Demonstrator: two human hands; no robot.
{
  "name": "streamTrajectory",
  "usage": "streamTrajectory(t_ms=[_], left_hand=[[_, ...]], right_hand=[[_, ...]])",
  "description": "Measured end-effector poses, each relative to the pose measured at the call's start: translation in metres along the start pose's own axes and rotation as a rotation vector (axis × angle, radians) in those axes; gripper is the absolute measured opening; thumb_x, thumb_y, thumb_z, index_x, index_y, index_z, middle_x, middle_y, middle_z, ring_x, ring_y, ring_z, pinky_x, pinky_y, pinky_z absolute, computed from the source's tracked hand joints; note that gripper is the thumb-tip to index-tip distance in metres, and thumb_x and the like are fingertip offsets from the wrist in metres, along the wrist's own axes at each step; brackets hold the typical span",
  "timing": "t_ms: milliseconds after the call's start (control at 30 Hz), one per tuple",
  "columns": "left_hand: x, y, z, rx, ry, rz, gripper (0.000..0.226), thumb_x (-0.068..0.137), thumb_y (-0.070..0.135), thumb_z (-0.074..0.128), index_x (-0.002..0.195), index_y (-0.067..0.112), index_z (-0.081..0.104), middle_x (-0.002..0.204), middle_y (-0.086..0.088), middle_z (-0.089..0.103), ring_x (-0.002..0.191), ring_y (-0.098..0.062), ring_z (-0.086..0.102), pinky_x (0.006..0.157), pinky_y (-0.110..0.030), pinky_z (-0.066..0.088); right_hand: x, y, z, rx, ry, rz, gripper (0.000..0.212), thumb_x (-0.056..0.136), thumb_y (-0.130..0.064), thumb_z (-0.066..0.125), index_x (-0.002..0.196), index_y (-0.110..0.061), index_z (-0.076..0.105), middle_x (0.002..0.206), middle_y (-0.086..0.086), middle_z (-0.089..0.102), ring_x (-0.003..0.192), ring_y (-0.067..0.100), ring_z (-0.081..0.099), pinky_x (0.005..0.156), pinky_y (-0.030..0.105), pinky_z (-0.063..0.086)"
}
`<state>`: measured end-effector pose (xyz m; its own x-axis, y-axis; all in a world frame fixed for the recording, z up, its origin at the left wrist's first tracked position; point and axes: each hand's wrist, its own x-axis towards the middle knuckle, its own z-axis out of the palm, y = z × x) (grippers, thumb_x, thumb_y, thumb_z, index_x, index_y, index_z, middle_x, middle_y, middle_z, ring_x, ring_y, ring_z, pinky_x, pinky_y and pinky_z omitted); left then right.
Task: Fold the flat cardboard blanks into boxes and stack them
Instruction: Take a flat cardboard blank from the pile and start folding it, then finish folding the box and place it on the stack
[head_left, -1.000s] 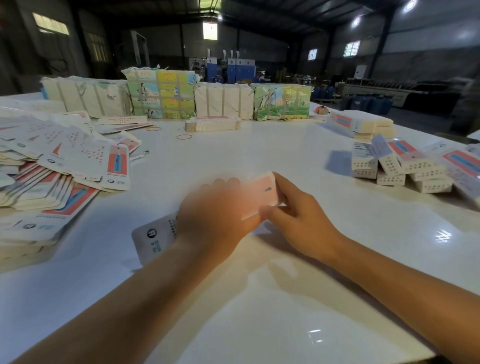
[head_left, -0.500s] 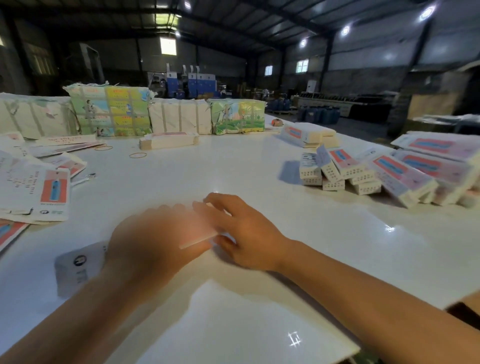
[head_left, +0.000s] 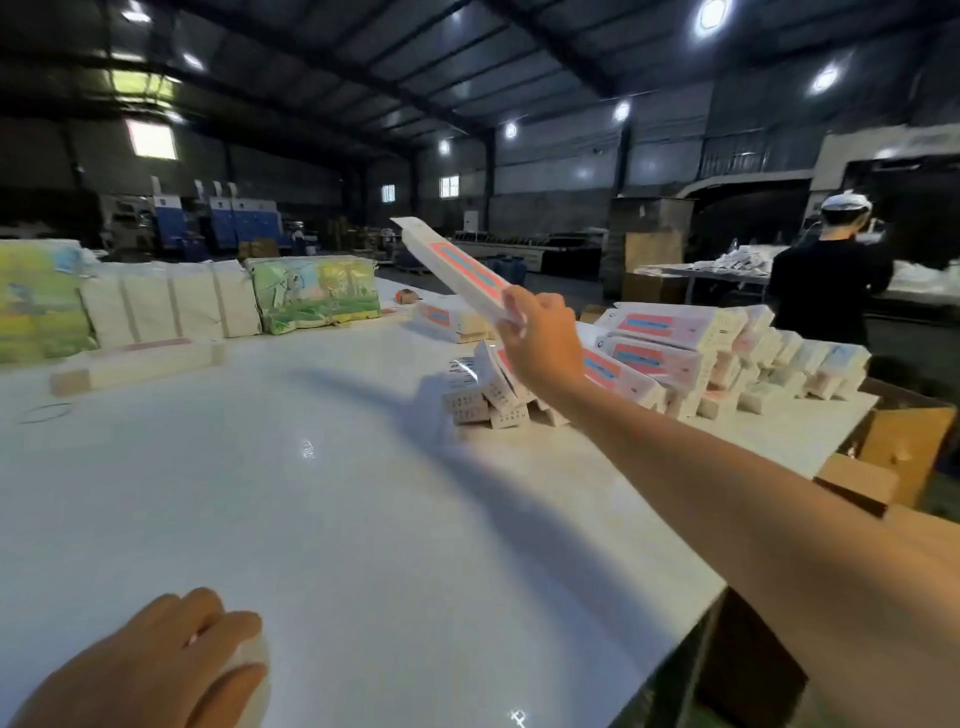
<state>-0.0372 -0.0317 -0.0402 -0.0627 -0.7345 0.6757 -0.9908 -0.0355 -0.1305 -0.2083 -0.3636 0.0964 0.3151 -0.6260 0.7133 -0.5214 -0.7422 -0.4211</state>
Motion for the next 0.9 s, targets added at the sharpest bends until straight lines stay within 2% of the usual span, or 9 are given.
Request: streamTrajectory(t_ms=[100, 200, 300, 400, 500, 600, 733, 833, 900], left_hand=[[-0.002, -0.004, 0.007, -0.007, -0.022, 0.010, 0.027, 0.093, 0.048, 0.026, 0.087, 0.032, 0.047, 0.079, 0.009, 0.032, 0.061, -0.014, 0.032, 0.048, -0.033, 0.042], [-0.005, -0.005, 0.010, -0.023, -0.029, -0.027, 0.019, 0.090, 0.041, 0.031, 0.086, 0.032, 0.048, 0.079, 0.009, 0.032, 0.061, -0.015, 0.030, 0.046, -0.035, 0.041], [-0.004, -0.005, 0.010, -0.005, -0.026, -0.027, 0.025, 0.091, 0.045, 0.027, 0.089, 0.031, 0.048, 0.078, 0.008, 0.033, 0.061, -0.017, 0.030, 0.038, -0.037, 0.043], [-0.001, 0.002, 0.000, -0.005, -0.048, -0.053, 0.029, 0.092, 0.048, 0.026, 0.090, 0.031, 0.049, 0.079, 0.009, 0.035, 0.062, -0.017, 0.033, 0.039, -0.035, 0.045], [0.005, 0.018, -0.022, 0.018, -0.112, -0.088, 0.025, 0.091, 0.046, 0.032, 0.089, 0.032, 0.052, 0.074, 0.009, 0.048, 0.056, -0.013, 0.048, 0.036, -0.029, 0.045], [0.010, 0.037, -0.042, 0.062, -0.231, -0.185, 0.026, 0.075, 0.040, 0.041, 0.075, 0.030, 0.065, 0.067, 0.010, 0.053, 0.052, -0.011, 0.055, 0.036, -0.020, 0.040], [0.010, 0.044, -0.052, 0.099, -0.325, -0.269, 0.037, 0.080, 0.041, 0.034, 0.082, 0.028, 0.068, 0.075, 0.010, 0.057, 0.067, -0.011, 0.058, 0.051, -0.019, 0.043], [0.009, 0.043, -0.050, 0.093, -0.336, -0.309, 0.043, 0.089, 0.042, 0.029, 0.103, 0.023, 0.064, 0.094, 0.003, 0.057, 0.089, -0.018, 0.054, 0.068, -0.029, 0.042], [0.008, 0.042, -0.048, 0.103, -0.344, -0.307, 0.035, 0.094, 0.039, 0.036, 0.112, 0.021, 0.060, 0.102, -0.001, 0.055, 0.096, -0.020, 0.049, 0.074, -0.032, 0.039]], right_hand=[[0.013, 0.080, -0.020, -0.279, 0.073, 0.265, 0.031, 0.094, -0.020, 0.044, 0.124, -0.020, 0.052, 0.125, 0.012, 0.046, 0.110, 0.031, 0.045, 0.084, 0.039, 0.043], [-0.002, 0.138, -0.027, -0.557, -0.061, 0.442, 0.034, 0.093, -0.026, 0.047, 0.125, -0.017, 0.051, 0.132, 0.018, 0.043, 0.122, 0.036, 0.039, 0.098, 0.047, 0.036], [-0.015, 0.152, -0.023, -0.588, -0.120, 0.531, 0.046, 0.091, -0.037, 0.053, 0.132, -0.017, 0.045, 0.140, 0.018, 0.039, 0.132, 0.038, 0.032, 0.104, 0.054, 0.032], [-0.007, 0.132, -0.024, -0.605, -0.102, 0.528, 0.045, 0.092, -0.030, 0.052, 0.134, -0.015, 0.044, 0.143, 0.018, 0.037, 0.135, 0.038, 0.029, 0.108, 0.054, 0.027], [0.006, 0.079, -0.019, -0.402, -0.018, 0.335, 0.041, 0.094, -0.019, 0.048, 0.134, -0.016, 0.047, 0.143, 0.014, 0.039, 0.130, 0.035, 0.034, 0.105, 0.050, 0.031], [-0.004, -0.001, -0.002, -0.119, -0.019, 0.046, 0.034, 0.094, -0.018, 0.051, 0.128, -0.018, 0.055, 0.139, 0.008, 0.046, 0.125, 0.028, 0.039, 0.101, 0.045, 0.035], [-0.075, -0.091, 0.031, 0.143, -0.319, -0.286, 0.024, 0.091, -0.014, 0.054, 0.110, -0.017, 0.069, 0.121, 0.006, 0.062, 0.113, 0.026, 0.051, 0.095, 0.036, 0.038], [-0.140, -0.122, 0.059, 0.140, -0.568, -0.442, 0.020, 0.090, -0.016, 0.055, 0.103, -0.016, 0.071, 0.111, 0.002, 0.065, 0.106, 0.026, 0.055, 0.089, 0.033, 0.043], [-0.163, -0.127, 0.069, 0.111, -0.632, -0.501, 0.018, 0.091, -0.019, 0.054, 0.098, -0.015, 0.071, 0.104, 0.003, 0.065, 0.099, 0.027, 0.056, 0.081, 0.031, 0.043]])
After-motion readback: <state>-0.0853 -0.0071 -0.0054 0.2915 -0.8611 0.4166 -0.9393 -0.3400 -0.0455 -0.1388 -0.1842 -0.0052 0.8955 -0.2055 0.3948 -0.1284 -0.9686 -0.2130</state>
